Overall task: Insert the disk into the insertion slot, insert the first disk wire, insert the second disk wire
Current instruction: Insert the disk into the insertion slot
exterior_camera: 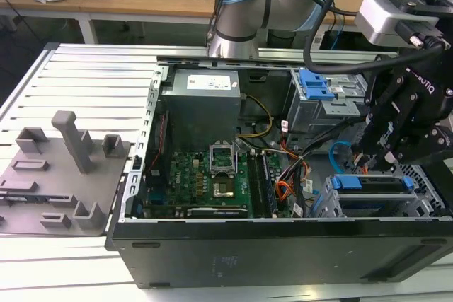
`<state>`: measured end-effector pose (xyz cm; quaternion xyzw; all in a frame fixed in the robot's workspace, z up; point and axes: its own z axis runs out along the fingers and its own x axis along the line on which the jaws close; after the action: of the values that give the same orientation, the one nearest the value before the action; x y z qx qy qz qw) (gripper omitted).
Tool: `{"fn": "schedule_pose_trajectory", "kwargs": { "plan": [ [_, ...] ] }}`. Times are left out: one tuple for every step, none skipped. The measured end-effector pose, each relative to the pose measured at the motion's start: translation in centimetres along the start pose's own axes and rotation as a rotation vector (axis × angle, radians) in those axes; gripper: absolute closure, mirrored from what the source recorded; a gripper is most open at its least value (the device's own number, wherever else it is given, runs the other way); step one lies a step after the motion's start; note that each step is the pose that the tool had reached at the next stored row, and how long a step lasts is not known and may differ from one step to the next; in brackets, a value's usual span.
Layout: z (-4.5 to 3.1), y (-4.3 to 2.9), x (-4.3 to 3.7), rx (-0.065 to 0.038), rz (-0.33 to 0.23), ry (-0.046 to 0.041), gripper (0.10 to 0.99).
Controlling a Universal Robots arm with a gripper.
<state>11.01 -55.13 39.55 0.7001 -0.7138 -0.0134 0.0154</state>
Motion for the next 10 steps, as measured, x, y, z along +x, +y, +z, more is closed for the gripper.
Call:
{"fn": "schedule_pose_trajectory", "kwargs": {
  "plan": [
    [0.0,0.0,0.0,0.0,0.0,0.0001,0.663],
    [0.01,0.0,0.0,0.0,0.0,0.0,0.725],
    [0.01,0.0,0.0,0.0,0.0,0.0,0.788],
    [0.01,0.0,0.0,0.0,0.0,0.0001,0.851],
    [0.02,0.0,0.0,0.0,0.0,0.0001,0.91],
    [0.03,0.0,0.0,0.0,0.0,0.0,0.98],
    [0.03,0.0,0.0,0.0,0.0,0.0001,0.98],
    [0.04,0.0,0.0,0.0,0.0,0.0,0.98],
    [0.04,0.0,0.0,0.0,0.0,0.0,0.98],
    [0.11,-0.01,0.0,0.0,0.0,-0.0004,0.98]
  ]
}}
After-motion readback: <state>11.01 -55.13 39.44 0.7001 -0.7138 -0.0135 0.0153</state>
